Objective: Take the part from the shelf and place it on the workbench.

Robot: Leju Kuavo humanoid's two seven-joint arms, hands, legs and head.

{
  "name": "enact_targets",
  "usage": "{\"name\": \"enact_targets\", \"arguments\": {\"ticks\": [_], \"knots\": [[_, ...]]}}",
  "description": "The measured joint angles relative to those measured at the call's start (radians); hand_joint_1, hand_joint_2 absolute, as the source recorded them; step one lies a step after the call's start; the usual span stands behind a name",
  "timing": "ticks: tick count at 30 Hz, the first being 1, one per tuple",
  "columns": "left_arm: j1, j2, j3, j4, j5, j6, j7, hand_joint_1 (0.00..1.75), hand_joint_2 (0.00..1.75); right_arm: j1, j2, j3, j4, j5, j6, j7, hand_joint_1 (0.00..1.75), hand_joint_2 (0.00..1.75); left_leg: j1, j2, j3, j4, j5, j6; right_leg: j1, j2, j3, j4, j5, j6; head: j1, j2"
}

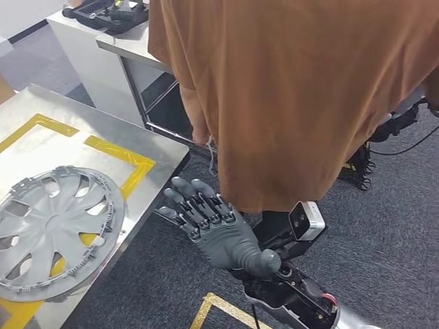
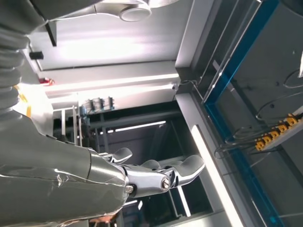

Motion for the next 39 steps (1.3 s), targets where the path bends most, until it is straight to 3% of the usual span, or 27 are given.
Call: {"name": "enact_targets", "arguments": {"ticks": [2,4,6,8,10,11,12,13,15,17,20,22,25,26,27,28,30,32,35,36,37,39], "knots": [[-0.001,0.001,0.001,0.0,0.0,0.0,0.0,0.0,0.0,-0.003,0.001,0.0,0.0,0.0,0.002,0.0,0.0,0.0,0.0,-0.019,0.035,-0.079,0.024,0.006,0.002,0.013,-0.004,0.002,0.001,0.008,-0.002,0.0],[-0.002,0.0,0.001,0.0,0.0,0.0,0.001,0.0,0.0,-0.005,0.001,0.0,0.001,0.0,0.003,0.001,0.0,0.0,-0.002,-0.01,0.036,-0.086,0.024,0.016,0.001,0.025,-0.008,0.002,0.003,0.02,-0.001,0.0],[-0.003,-0.002,0.002,0.0,0.001,0.0,0.002,0.0,0.0,-0.006,0.001,0.0,0.001,-0.001,0.004,0.001,0.0,0.0,0.0,0.005,0.037,-0.091,0.028,0.028,-0.001,0.013,-0.019,0.021,-0.012,0.03,0.004,0.0],[-0.002,-0.003,0.002,0.0,0.002,0.001,0.003,0.0,0.0,-0.008,0.001,0.0,0.002,-0.002,0.006,0.001,0.0,0.0,0.001,0.021,0.039,-0.095,0.03,0.038,-0.002,-0.019,-0.06,0.116,-0.069,0.037,0.016,0.0],[-0.001,-0.002,0.004,0.0,0.003,0.001,0.003,0.0,0.0,-0.009,0.001,0.0,0.006,-0.002,0.008,0.001,0.0,0.0,-0.001,0.036,0.039,-0.095,0.028,0.042,-0.003,-0.035,-0.122,0.26,-0.133,0.042,0.027,0.0],[0.0,-0.001,0.004,0.0,0.003,0.001,0.003,0.0,0.0,-0.009,0.001,0.0,0.008,-0.002,0.008,0.001,0.0,0.0,-0.002,0.044,0.039,-0.094,0.028,0.043,-0.004,-0.038,-0.14,0.303,-0.143,0.043,0.03,0.0],[0.0,-0.001,0.005,0.0,0.003,0.002,0.003,0.0,0.0,-0.009,0.001,0.0,0.01,-0.002,0.009,0.001,0.0,0.0,-0.002,0.052,0.04,-0.094,0.026,0.043,-0.004,-0.04,-0.141,0.31,-0.135,0.044,0.033,0.0],[0.0,-0.001,0.006,0.0,0.003,0.002,0.003,0.0,0.0,-0.009,0.001,0.0,0.012,-0.002,0.009,0.001,0.0,0.0,-0.002,0.059,0.043,-0.094,0.025,0.042,-0.004,-0.043,-0.121,0.273,-0.108,0.043,0.037,0.0],[-0.001,-0.002,0.006,0.0,0.002,0.001,0.003,0.0,0.0,-0.01,0.001,0.0,0.014,-0.001,0.01,0.001,0.0,0.0,-0.003,0.07,0.051,-0.093,0.02,0.037,-0.001,-0.065,-0.048,0.13,-0.042,0.038,0.046,0.0],[-0.001,-0.002,0.007,0.0,0.0,0.0,0.003,0.0,0.0,-0.012,0.002,0.0,0.015,0.001,0.012,0.001,0.0,0.0,-0.008,0.081,0.053,-0.09,0.016,0.029,0.005,-0.087,0.003,0.028,-0.017,0.029,0.051,0.0],[-0.002,-0.002,0.007,0.0,0.0,-0.001,0.003,0.0,0.0,-0.012,0.003,-0.001,0.016,0.001,0.014,0.0,0.0,0.0,-0.012,0.1,0.05,-0.088,0.015,0.016,0.006,-0.074,0.01,0.006,-0.017,0.014,0.045,0.0],[-0.003,-0.002,0.007,0.0,-0.001,-0.002,0.003,0.0,0.0,-0.013,0.005,-0.001,0.017,0.001,0.016,0.0,0.0,0.0,-0.009,0.079,0.034,-0.049,-0.015,0.006,0.003,-0.061,0.01,-0.001,-0.009,0.003,0.038,0.0],[-0.003,-0.002,0.007,0.0,-0.002,-0.002,0.003,0.0,0.0,-0.015,0.009,-0.001,0.017,0.001,0.017,0.0,0.0,0.0,-0.006,0.032,-0.064,0.149,-0.109,-0.003,0.001,-0.041,0.003,-0.004,-0.003,-0.007,0.018,0.0],[-0.001,-0.002,0.007,0.0,-0.001,-0.003,0.003,0.0,0.0,-0.015,0.009,-0.001,0.018,0.001,0.017,0.0,0.0,0.0,-0.005,0.028,-0.092,0.201,-0.122,-0.004,0.002,-0.033,0.002,-0.004,-0.002,-0.008,0.013,0.0],[0.0,-0.002,0.007,0.0,-0.001,-0.003,0.003,0.0,0.0,-0.015,0.009,-0.001,0.019,0.001,0.017,0.0,0.0,0.0,-0.005,0.026,-0.104,0.218,-0.116,-0.003,0.002,-0.024,0.001,-0.003,-0.002,-0.008,0.01,0.0],[0.001,-0.002,0.007,0.0,-0.001,-0.003,0.003,0.0,0.0,-0.014,0.009,0.0,0.019,0.001,0.017,0.0,0.0,0.0,-0.005,0.025,-0.094,0.192,-0.09,-0.002,0.003,-0.015,0.002,-0.003,-0.002,-0.008,0.007,0.0],[0.001,0.0,0.007,0.0,-0.001,-0.003,0.003,0.0,0.0,-0.015,0.009,0.0,0.02,0.001,0.017,0.0,0.0,0.0,-0.005,0.01,-0.03,0.052,-0.014,0.006,0.003,0.003,0.005,-0.003,-0.001,-0.007,0.002,0.0],[0.0,0.003,0.008,0.0,-0.001,-0.003,0.003,0.0,0.0,-0.016,0.01,0.0,0.02,0.001,0.017,0.0,0.0,0.0,-0.005,-0.009,0.022,-0.063,0.027,0.012,0.006,0.018,0.002,0.0,-0.002,-0.001,-0.002,0.0],[-0.002,0.003,0.008,0.0,0.0,-0.003,0.003,0.0,0.0,-0.017,0.01,0.0,0.02,0.001,0.017,0.0,0.0,0.0,-0.005,-0.002,0.033,-0.089,0.03,0.022,0.006,0.033,-0.003,0.001,-0.002,0.013,0.001,0.0],[-0.003,0.002,0.008,0.0,0.001,-0.003,0.003,0.0,0.0,-0.017,0.01,0.0,0.02,0.001,0.017,0.0,0.0,0.0,-0.003,0.006,0.034,-0.092,0.031,0.026,0.006,0.025,-0.008,0.009,-0.009,0.018,0.003,0.0],[-0.003,0.002,0.008,0.0,0.002,-0.003,0.003,0.0,0.0,-0.018,0.01,0.0,0.02,0.001,0.017,0.0,0.0,0.0,-0.001,0.013,0.036,-0.095,0.033,0.032,0.007,0.012,-0.019,0.034,-0.026,0.023,0.007,0.0],[-0.003,0.002,0.008,0.0,0.004,-0.004,0.003,0.0,0.0,-0.019,0.01,0.0,0.02,0.001,0.017,0.0,0.0,0.0,-0.001,0.028,0.038,-0.098,0.033,0.04,0.005,-0.024,-0.068,0.144,-0.087,0.031,0.019,0.0]]}}
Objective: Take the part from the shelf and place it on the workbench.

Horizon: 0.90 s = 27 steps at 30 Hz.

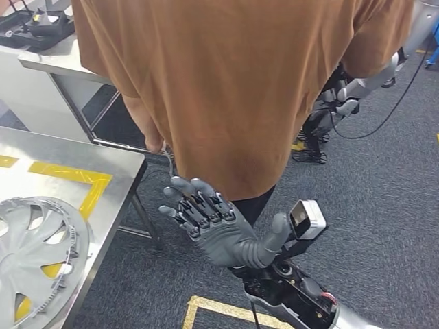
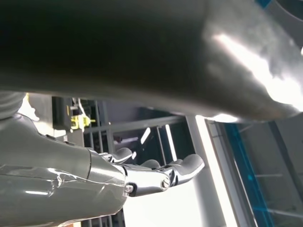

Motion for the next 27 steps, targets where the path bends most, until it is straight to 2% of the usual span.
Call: {"name": "enact_targets", "arguments": {"ticks": [1,2,3,4,5,7,8,9,11,12,14,16,17,18,19,20,22,23,24,25,27], "knots": [[0.001,0.001,0.0,0.0,0.001,-0.004,0.0,0.0,0.0,0.0,0.0,0.0,0.001,0.0,0.0,0.0,0.0,0.0,-0.001,0.007,0.0,0.0,-0.001,0.003,-0.002,-0.009,-0.032,0.073,-0.032,0.003,0.006,0.0],[0.002,0.001,0.0,0.0,0.003,-0.012,0.001,0.0,0.0,0.0,0.0,0.0,0.002,0.0,0.0,0.0,0.0,0.0,-0.002,0.015,0.001,0.001,-0.002,0.003,-0.005,-0.012,-0.058,0.132,-0.052,0.006,0.009,0.0],[0.002,0.001,0.0,0.0,0.004,-0.023,0.002,0.0,0.0,0.001,0.0,0.0,0.003,0.0,0.0,0.0,0.0,0.0,-0.002,0.023,0.002,0.001,-0.003,0.003,-0.007,-0.014,-0.071,0.159,-0.052,0.008,0.012,0.0],[0.003,0.0,0.0,0.0,0.006,-0.038,0.002,0.0,0.0,0.001,0.0,0.0,0.004,0.0,0.001,0.0,0.0,0.0,-0.002,0.03,0.005,0.001,-0.005,0.002,-0.009,-0.017,-0.063,0.145,-0.033,0.009,0.015,0.0],[0.003,-0.001,0.0,0.0,0.007,-0.054,0.003,0.0,0.0,0.001,0.0,0.0,0.005,0.0,0.002,0.0,0.0,0.0,-0.002,0.036,0.009,0.002,-0.008,0.0,-0.011,-0.022,-0.037,0.092,0.001,0.009,0.019,0.0],[0.003,-0.004,0.001,0.0,0.011,-0.096,0.01,0.0,0.0,-0.001,0.0,0.0,0.005,0.002,0.007,0.0,0.0,0.0,-0.004,0.047,0.017,0.003,-0.015,-0.007,-0.008,-0.053,0.03,-0.048,0.063,0.007,0.028,0.0],[0.003,-0.005,0.002,0.0,0.013,-0.123,0.017,0.0,0.0,-0.003,0.0,0.0,0.005,0.002,0.011,0.0,0.0,0.0,-0.007,0.052,0.018,0.005,-0.017,-0.011,-0.005,-0.068,0.054,-0.096,0.074,0.003,0.031,0.0],[0.003,-0.006,0.002,0.0,0.015,-0.149,0.026,0.0,0.0,-0.005,0.0,0.0,0.006,0.003,0.015,0.0,0.0,0.0,-0.01,0.059,0.016,0.007,-0.018,-0.015,-0.002,-0.077,0.065,-0.121,0.075,-0.002,0.031,0.0],[0.003,-0.008,0.004,0.0,0.018,-0.199,0.042,0.0,0.0,-0.006,0.002,0.0,0.008,0.004,0.023,0.0,0.0,0.0,-0.013,0.075,0.014,0.009,-0.018,-0.023,0.001,-0.067,0.068,-0.131,0.072,-0.012,0.025,0.0],[0.003,-0.009,0.005,0.0,0.019,-0.22,0.05,0.0,0.0,-0.006,0.003,0.0,0.009,0.005,0.026,0.0,0.0,0.0,-0.011,0.074,0.014,0.014,-0.023,-0.027,0.0,-0.058,0.067,-0.133,0.075,-0.017,0.022,0.0],[0.003,-0.012,0.006,0.0,0.016,-0.263,0.069,0.0,0.0,-0.008,0.007,-0.001,0.011,0.009,0.032,0.0,0.0,0.0,-0.008,0.044,-0.01,0.07,-0.062,-0.036,-0.003,-0.043,0.067,-0.137,0.081,-0.028,0.015,0.0],[0.004,-0.015,0.007,0.0,0.008,-0.296,0.085,0.0,0.0,-0.009,0.012,-0.001,0.013,0.013,0.035,0.0,0.0,0.0,-0.006,0.007,-0.077,0.205,-0.127,-0.041,-0.004,-0.028,0.063,-0.138,0.084,-0.035,0.0,0.0],[0.005,-0.017,0.007,0.0,0.005,-0.306,0.091,0.0,0.0,-0.008,0.013,-0.001,0.015,0.013,0.035,0.0,0.0,0.0,-0.006,0.001,-0.113,0.272,-0.15,-0.042,-0.003,-0.02,0.061,-0.138,0.085,-0.037,-0.006,0.0],[0.006,-0.019,0.007,0.0,0.003,-0.314,0.095,0.0,0.0,-0.008,0.013,-0.001,0.017,0.014,0.036,0.0,0.0,0.0,-0.006,-0.001,-0.136,0.311,-0.156,-0.042,-0.002,-0.011,0.06,-0.138,0.086,-0.038,-0.01,0.0],[0.008,-0.021,0.007,0.0,0.001,-0.322,0.098,0.0,0.0,-0.007,0.013,-0.001,0.018,0.016,0.036,0.0,0.0,0.0,-0.006,-0.003,-0.14,0.31,-0.141,-0.041,-0.001,-0.001,0.06,-0.138,0.086,-0.039,-0.013,0.0],[0.008,-0.022,0.007,0.0,-0.001,-0.332,0.101,0.0,0.0,-0.007,0.013,-0.001,0.019,0.017,0.036,0.0,0.0,0.0,-0.006,-0.005,-0.123,0.268,-0.108,-0.038,-0.001,0.009,0.061,-0.138,0.087,-0.038,-0.015,0.0],[0.008,-0.022,0.007,0.0,-0.001,-0.348,0.105,0.0,0.0,-0.006,0.014,-0.001,0.02,0.02,0.035,0.0,0.0,0.0,-0.006,-0.029,-0.055,0.122,-0.036,-0.028,0.0,0.028,0.062,-0.138,0.088,-0.036,-0.02,0.0],[0.007,-0.022,0.007,0.0,-0.002,-0.353,0.106,0.0,0.0,-0.006,0.015,-0.001,0.02,0.02,0.035,0.0,0.0,0.0,-0.006,-0.041,-0.028,0.062,-0.014,-0.025,0.001,0.036,0.061,-0.137,0.088,-0.034,-0.021,0.0],[0.007,-0.022,0.007,0.0,-0.002,-0.356,0.107,0.0,0.0,-0.006,0.016,-0.001,0.02,0.021,0.035,0.0,0.0,0.0,-0.007,-0.049,-0.013,0.027,-0.004,-0.022,0.002,0.042,0.06,-0.136,0.089,-0.03,-0.022,0.0],[0.006,-0.022,0.007,0.0,-0.003,-0.358,0.108,0.0,0.0,-0.006,0.016,-0.001,0.02,0.021,0.035,0.0,0.0,0.0,-0.008,-0.051,-0.008,0.015,-0.005,-0.021,0.001,0.048,0.057,-0.135,0.089,-0.026,-0.021,0.0],[0.005,-0.024,0.007,0.0,-0.004,-0.362,0.109,0.0,0.0,-0.004,0.016,-0.004,0.02,0.022,0.035,0.0,0.0,0.0,-0.007,-0.035,-0.007,0.009,-0.001,-0.015,-0.002,0.057,0.053,-0.134,0.089,-0.016,-0.02,0.0]]}}
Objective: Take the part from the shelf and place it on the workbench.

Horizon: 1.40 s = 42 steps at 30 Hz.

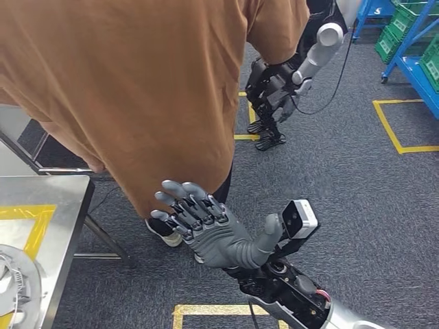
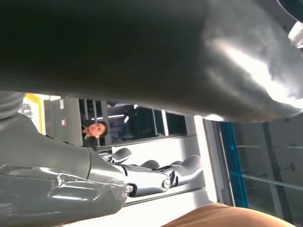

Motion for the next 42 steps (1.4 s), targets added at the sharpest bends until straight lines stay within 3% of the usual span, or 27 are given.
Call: {"name": "enact_targets", "arguments": {"ticks": [2,5,6,7,8,10,12,13,15,17,20,21,22,23,25,27,28,30,32,33,35,36,37,38,39,41,42], "knots": [[-0.001,-0.002,0.0,0.0,-0.002,-0.002,0.001,0.0,0.0,0.002,0.0,-0.005,0.0,0.002,-0.001,0.0,0.0,0.0,0.004,0.016,0.004,-0.009,0.005,0.011,0.001,-0.021,-0.02,0.042,-0.031,0.011,0.007,0.0],[0.0,-0.002,0.0,0.0,-0.006,-0.002,0.0,0.0,0.0,0.007,0.0,-0.011,0.0,0.005,-0.003,0.0,0.0,0.0,0.002,0.04,0.006,-0.012,0.005,0.02,-0.004,-0.063,-0.103,0.233,-0.128,0.024,0.026,0.0],[0.0,-0.002,0.0,0.0,-0.006,-0.002,0.0,0.0,0.0,0.011,0.0,-0.012,0.0,0.005,-0.003,0.0,0.0,0.0,0.002,0.049,0.006,-0.011,0.004,0.02,-0.007,-0.068,-0.123,0.281,-0.142,0.027,0.029,0.0],[0.0,-0.002,0.0,0.0,-0.007,-0.002,0.0,0.0,0.0,0.014,0.0,-0.012,0.0,0.006,-0.003,0.0,0.0,0.0,0.002,0.057,0.007,-0.011,0.003,0.019,-0.009,-0.072,-0.127,0.293,-0.137,0.029,0.032,0.0],[0.0,-0.002,0.0,0.0,-0.007,-0.002,0.0,0.0,0.0,0.016,0.0,-0.013,-0.001,0.006,-0.003,0.0,0.0,0.0,0.002,0.064,0.01,-0.011,0.001,0.018,-0.011,-0.076,-0.111,0.263,-0.113,0.031,0.036,0.0],[0.0,-0.002,0.0,0.0,-0.007,-0.002,0.0,0.0,0.0,0.017,0.0,-0.014,-0.001,0.006,-0.003,0.0,0.0,0.0,0.002,0.076,0.017,-0.01,-0.004,0.011,-0.012,-0.102,-0.039,0.124,-0.047,0.031,0.045,0.0],[-0.001,-0.002,-0.001,0.0,-0.007,-0.002,0.0,0.0,0.0,0.017,0.0,-0.015,-0.002,0.006,-0.003,0.0,0.0,0.0,-0.003,0.086,0.019,-0.006,-0.007,0.002,-0.007,-0.131,0.012,0.02,-0.017,0.024,0.05,0.0],[-0.001,-0.001,-0.001,0.0,-0.007,-0.002,0.0,0.0,0.0,0.017,0.0,-0.015,-0.002,0.006,-0.003,0.0,0.0,0.0,-0.006,0.092,0.018,-0.005,-0.007,-0.002,-0.003,-0.136,0.018,0.004,-0.019,0.019,0.049,0.0],[-0.001,-0.001,-0.001,0.0,-0.007,-0.002,0.0,0.0,0.0,0.018,0.0,-0.015,-0.002,0.006,-0.004,0.0,0.0,0.0,-0.006,0.106,0.016,-0.004,-0.008,-0.011,-0.001,-0.12,0.018,-0.001,-0.013,0.006,0.043,0.0],[-0.002,0.0,-0.001,0.0,-0.008,-0.002,0.0,0.0,0.0,0.017,0.0,-0.016,-0.004,0.006,-0.007,0.0,0.0,0.0,-0.001,0.087,0.004,0.03,-0.035,-0.02,-0.002,-0.104,0.017,-0.007,-0.006,-0.006,0.036,0.0],[-0.001,0.0,-0.001,0.0,-0.009,-0.003,0.001,0.0,0.0,0.016,0.001,-0.016,-0.007,0.007,-0.013,0.0,0.0,0.0,0.002,0.04,-0.089,0.221,-0.13,-0.027,-0.002,-0.083,0.011,-0.009,0.0,-0.019,0.017,0.0],[0.0,-0.001,-0.002,0.0,-0.009,-0.003,0.001,0.0,0.0,0.017,0.001,-0.016,-0.007,0.006,-0.013,0.0,0.0,0.0,0.002,0.036,-0.12,0.279,-0.147,-0.027,-0.001,-0.075,0.008,-0.009,0.001,-0.022,0.012,0.0],[0.001,-0.001,-0.002,0.0,-0.009,-0.003,0.001,0.0,0.0,0.018,0.001,-0.016,-0.007,0.006,-0.014,0.0,0.0,0.0,0.002,0.034,-0.135,0.303,-0.146,-0.026,0.0,-0.066,0.007,-0.009,0.002,-0.023,0.009,0.0],[0.002,-0.001,-0.002,0.0,-0.01,-0.002,0.001,0.0,0.0,0.018,0.001,-0.016,-0.007,0.007,-0.014,0.0,0.0,0.0,0.002,0.032,-0.129,0.285,-0.124,-0.024,0.0,-0.056,0.007,-0.009,0.003,-0.023,0.006,0.0],[0.001,0.0,-0.002,0.0,-0.01,-0.001,0.001,0.0,0.0,0.018,0.001,-0.016,-0.007,0.007,-0.015,0.0,0.0,0.0,0.002,0.016,-0.068,0.156,-0.051,-0.015,0.0,-0.037,0.008,-0.009,0.005,-0.021,0.002,0.0],[0.0,0.003,-0.003,0.0,-0.011,0.0,0.0,0.0,0.0,0.018,0.001,-0.017,-0.007,0.007,-0.015,0.0,0.0,0.0,0.002,-0.006,-0.012,0.035,-0.008,-0.009,0.004,-0.021,0.006,-0.006,0.005,-0.016,-0.002,0.0],[-0.001,0.003,-0.003,0.0,-0.012,0.0,0.0,0.0,0.0,0.018,0.001,-0.017,-0.007,0.007,-0.015,0.0,0.0,0.0,0.001,-0.012,0.0,0.009,-0.003,-0.007,0.005,-0.015,0.004,-0.006,0.006,-0.012,-0.002,0.0],[-0.002,0.003,-0.003,0.0,-0.014,0.0,0.0,0.0,0.0,0.019,0.001,-0.017,-0.008,0.007,-0.015,0.0,0.0,0.0,0.002,-0.001,0.003,-0.001,-0.002,-0.002,0.004,-0.003,-0.001,-0.006,0.007,-0.002,0.001,0.0],[-0.003,0.003,-0.003,0.0,-0.015,0.0,0.0,0.0,0.0,0.019,0.001,-0.018,-0.009,0.007,-0.015,0.0,0.0,0.0,0.005,0.014,0.007,-0.009,0.003,0.008,0.004,-0.016,-0.014,0.019,-0.012,0.008,0.006,0.0],[-0.003,0.003,-0.004,0.0,-0.015,0.0,0.0,0.0,0.0,0.019,0.001,-0.019,-0.01,0.007,-0.015,0.0,0.0,0.0,0.006,0.022,0.008,-0.012,0.004,0.013,0.004,-0.031,-0.033,0.06,-0.038,0.013,0.012,0.0],[-0.002,0.004,-0.005,0.0,-0.015,0.0,-0.001,0.0,0.0,0.019,0.001,-0.02,-0.011,0.006,-0.015,0.0,0.0,0.0,0.003,0.037,0.009,-0.012,0.003,0.018,0.0,-0.06,-0.09,0.194,-0.108,0.022,0.024,0.0],[-0.001,0.004,-0.006,0.0,-0.015,0.0,-0.001,0.0,0.0,0.02,0.001,-0.02,-0.01,0.006,-0.015,0.0,0.0,0.0,0.002,0.045,0.01,-0.012,0.002,0.019,-0.003,-0.066,-0.117,0.257,-0.133,0.026,0.028,0.0],[-0.001,0.004,-0.007,0.0,-0.015,0.0,-0.001,0.0,0.0,0.021,0.001,-0.021,-0.01,0.006,-0.015,0.0,0.0,0.0,0.002,0.053,0.011,-0.012,0.001,0.019,-0.005,-0.069,-0.131,0.29,-0.139,0.029,0.03,0.0],[-0.001,0.004,-0.008,0.0,-0.016,0.0,-0.001,0.0,0.0,0.022,0.001,-0.021,-0.01,0.007,-0.015,0.0,0.0,0.0,0.002,0.061,0.012,-0.012,-0.001,0.018,-0.007,-0.072,-0.126,0.285,-0.127,0.031,0.033,0.0],[-0.001,0.004,-0.009,0.0,-0.017,0.0,-0.001,0.0,0.0,0.022,0.001,-0.021,-0.01,0.007,-0.016,0.0,0.0,0.0,0.002,0.067,0.015,-0.011,-0.003,0.016,-0.009,-0.077,-0.101,0.238,-0.097,0.031,0.036,0.0],[-0.002,0.004,-0.01,0.0,-0.018,0.0,-0.001,0.0,0.0,0.021,0.001,-0.021,-0.01,0.007,-0.016,0.0,0.0,0.0,0.001,0.078,0.023,-0.01,-0.009,0.009,-0.007,-0.103,-0.027,0.094,-0.034,0.03,0.045,0.0],[-0.002,0.004,-0.01,0.0,-0.018,0.005,-0.001,0.0,0.0,0.02,0.001,-0.021,-0.01,0.007,-0.017,0.0,0.0,0.0,-0.001,0.083,0.025,-0.008,-0.012,0.005,-0.005,-0.116,0.001,0.04,-0.019,0.026,0.049,0.0]]}}
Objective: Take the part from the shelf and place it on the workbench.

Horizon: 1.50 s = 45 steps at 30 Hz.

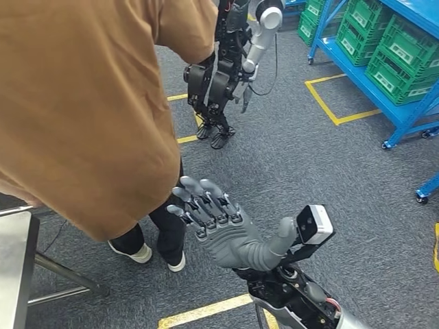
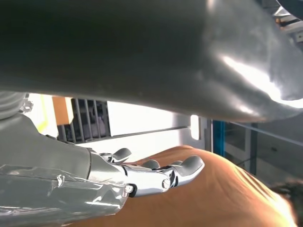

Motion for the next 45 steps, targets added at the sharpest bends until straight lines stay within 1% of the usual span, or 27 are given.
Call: {"name": "enact_targets", "arguments": {"ticks": [2,4,5,7,9,10,11,12,14,16,19,21,24,25,26,27,29,31,32,34,36,39,40,41,42,43,45], "knots": [[-0.001,0.001,-0.003,0.0,-0.005,0.038,0.0,0.0,0.0,0.0,0.0,0.0,0.0,0.0,-0.008,0.0,0.0,0.0,-0.005,0.012,0.0,0.003,-0.002,-0.008,0.007,-0.009,0.018,-0.037,0.001,-0.01,-0.003,0.0],[-0.002,0.003,-0.006,0.0,-0.012,0.107,0.001,0.0,0.0,0.003,0.0,0.0,-0.003,0.0,-0.02,0.0,0.0,0.0,-0.003,0.021,0.001,0.007,-0.006,-0.017,0.007,0.006,0.02,-0.043,0.005,-0.023,-0.007,0.0],[-0.003,0.004,-0.007,0.0,-0.013,0.137,0.002,0.0,0.0,0.003,0.0,0.0,-0.007,0.0,-0.025,0.0,0.0,0.0,-0.001,0.012,-0.005,0.022,-0.019,-0.022,0.006,0.014,0.021,-0.046,0.008,-0.029,-0.009,0.0],[-0.003,0.006,-0.008,0.0,-0.014,0.171,0.002,0.0,0.0,0.003,0.0,0.0,-0.013,-0.002,-0.031,0.0,0.0,0.0,0.003,-0.023,-0.048,0.115,-0.074,-0.03,0.002,0.027,0.022,-0.053,0.014,-0.04,-0.019,0.0],[-0.003,0.009,-0.01,0.0,-0.014,0.179,0.002,0.0,0.0,0.005,0.0,0.0,-0.015,-0.003,-0.033,0.0,0.0,0.0,0.003,-0.046,-0.124,0.258,-0.132,-0.032,0.004,0.041,0.017,-0.053,0.017,-0.045,-0.033,0.0],[-0.002,0.01,-0.011,0.0,-0.014,0.181,0.002,0.0,0.0,0.007,0.0,0.0,-0.015,-0.003,-0.034,0.0,0.0,0.0,0.003,-0.049,-0.151,0.304,-0.14,-0.032,0.004,0.05,0.015,-0.053,0.017,-0.045,-0.038,0.0],[-0.001,0.011,-0.012,0.0,-0.014,0.182,0.002,0.0,0.0,0.008,0.0,0.0,-0.015,-0.003,-0.035,0.0,0.0,0.0,0.003,-0.05,-0.158,0.31,-0.128,-0.031,0.005,0.059,0.015,-0.053,0.018,-0.046,-0.041,0.0],[0.0,0.012,-0.012,0.0,-0.014,0.182,0.002,0.0,0.0,0.009,0.0,0.0,-0.015,-0.003,-0.036,0.0,0.0,0.0,0.003,-0.053,-0.144,0.272,-0.096,-0.029,0.006,0.069,0.016,-0.052,0.018,-0.046,-0.043,0.0],[-0.001,0.016,-0.013,0.0,-0.014,0.182,0.002,0.0,0.0,0.01,0.0,0.0,-0.016,-0.003,-0.037,0.0,0.0,0.0,0.004,-0.073,-0.076,0.124,-0.021,-0.022,0.006,0.086,0.018,-0.051,0.018,-0.045,-0.048,0.0],[-0.002,0.018,-0.014,0.0,-0.014,0.182,0.002,0.0,0.0,0.01,0.0,0.0,-0.017,-0.003,-0.037,0.0,0.0,0.0,0.003,-0.093,-0.03,0.022,0.013,-0.017,0.008,0.1,0.016,-0.049,0.017,-0.04,-0.05,0.0],[-0.006,0.019,-0.014,0.0,-0.014,0.182,0.003,0.0,0.0,0.011,0.0,0.0,-0.017,-0.003,-0.037,0.0,0.0,0.0,0.003,-0.081,-0.023,0.001,0.017,-0.008,0.006,0.112,0.009,-0.049,0.017,-0.026,-0.048,0.0],[-0.006,0.019,-0.014,0.0,-0.014,0.182,0.003,0.0,0.0,0.011,0.0,0.0,-0.021,-0.003,-0.037,0.0,0.0,0.0,0.006,-0.066,-0.019,-0.006,0.021,0.003,0.007,0.088,-0.01,-0.011,-0.01,-0.016,-0.041,0.0],[-0.004,0.022,-0.015,0.0,-0.014,0.183,0.002,0.0,0.0,0.012,-0.001,0.0,-0.024,-0.003,-0.038,0.0,0.0,0.0,0.005,-0.043,-0.018,-0.008,0.02,0.011,0.004,0.049,-0.098,0.189,-0.109,-0.005,-0.025,0.0],[-0.004,0.022,-0.015,0.0,-0.014,0.183,0.002,0.0,0.0,0.014,-0.001,0.0,-0.024,-0.003,-0.038,0.0,0.0,0.0,0.005,-0.035,-0.017,-0.008,0.019,0.011,0.003,0.046,-0.123,0.244,-0.127,-0.003,-0.021,0.0],[-0.003,0.023,-0.015,0.0,-0.014,0.183,0.002,0.0,0.0,0.015,-0.001,0.0,-0.024,-0.003,-0.038,0.0,0.0,0.0,0.004,-0.027,-0.016,-0.008,0.018,0.011,0.001,0.045,-0.132,0.263,-0.124,-0.001,-0.018,0.0],[-0.003,0.023,-0.015,0.0,-0.014,0.183,0.002,0.0,0.0,0.016,-0.002,0.0,-0.024,-0.003,-0.038,0.0,0.0,0.0,0.004,-0.02,-0.013,-0.007,0.016,0.01,-0.001,0.042,-0.118,0.237,-0.101,-0.001,-0.015,0.0],[-0.003,0.022,-0.015,0.0,-0.014,0.183,0.002,0.0,0.0,0.015,-0.002,0.0,-0.024,-0.003,-0.038,0.0,0.0,0.0,0.005,-0.009,-0.004,-0.007,0.011,0.005,-0.002,0.021,-0.047,0.094,-0.031,-0.002,-0.006,0.0],[-0.003,0.022,-0.015,0.0,-0.014,0.183,0.002,0.0,0.0,0.015,-0.002,0.0,-0.025,-0.003,-0.038,0.0,0.0,0.0,0.0,0.001,0.001,-0.004,0.005,-0.003,0.004,-0.004,0.012,-0.022,0.004,-0.009,0.0,0.0],[-0.003,0.023,-0.015,0.0,-0.014,0.183,0.002,0.0,0.0,0.015,-0.002,0.0,-0.025,-0.003,-0.038,0.0,0.0,0.0,-0.002,0.007,0.001,-0.003,0.004,-0.008,0.008,-0.008,0.023,-0.042,0.003,-0.014,0.0,0.0],[-0.004,0.023,-0.015,0.0,-0.014,0.183,0.003,0.0,0.0,0.015,-0.001,0.0,-0.025,-0.003,-0.038,0.0,0.0,0.0,-0.004,0.022,0.001,-0.003,0.004,-0.017,0.009,0.006,0.025,-0.047,0.006,-0.027,-0.005,0.0],[-0.006,0.023,-0.015,0.0,-0.014,0.183,0.003,0.0,0.0,0.014,-0.001,0.0,-0.028,-0.003,-0.038,0.0,0.0,0.0,-0.001,0.008,-0.009,0.025,-0.019,-0.026,0.007,0.021,0.025,-0.055,0.014,-0.04,-0.012,0.0],[-0.005,0.022,-0.015,0.0,-0.014,0.183,0.003,0.0,0.0,0.013,-0.001,0.0,-0.03,-0.003,-0.038,0.0,0.0,0.0,0.003,-0.042,-0.102,0.216,-0.115,-0.034,0.006,0.039,0.02,-0.059,0.021,-0.052,-0.031,0.0],[-0.004,0.021,-0.015,0.0,-0.014,0.183,0.004,0.0,0.0,0.013,-0.001,0.001,-0.03,-0.003,-0.038,0.0,0.0,0.0,0.003,-0.048,-0.136,0.279,-0.136,-0.035,0.008,0.047,0.017,-0.059,0.023,-0.053,-0.036,0.0],[-0.003,0.021,-0.015,0.0,-0.014,0.183,0.004,0.0,0.0,0.014,-0.002,0.001,-0.03,-0.003,-0.038,0.0,0.0,0.0,0.003,-0.05,-0.155,0.31,-0.137,-0.034,0.009,0.056,0.016,-0.059,0.023,-0.054,-0.039,0.0],[-0.002,0.021,-0.015,0.0,-0.014,0.183,0.005,0.0,0.0,0.015,-0.002,0.001,-0.03,-0.003,-0.038,0.0,0.0,0.0,0.003,-0.051,-0.152,0.298,-0.118,-0.032,0.01,0.065,0.016,-0.059,0.024,-0.055,-0.041,0.0],[-0.002,0.022,-0.015,0.0,-0.014,0.183,0.005,0.0,0.0,0.015,-0.001,0.001,-0.03,-0.003,-0.038,0.0,0.0,0.0,0.003,-0.055,-0.128,0.243,-0.081,-0.028,0.011,0.075,0.017,-0.059,0.024,-0.055,-0.043,0.0],[-0.002,0.024,-0.015,0.0,-0.014,0.183,0.004,0.0,0.0,0.015,-0.001,0.002,-0.03,-0.003,-0.038,0.0,0.0,0.0,0.002,-0.081,-0.055,0.087,-0.008,-0.019,0.012,0.091,0.018,-0.058,0.024,-0.053,-0.048,0.0]]}}
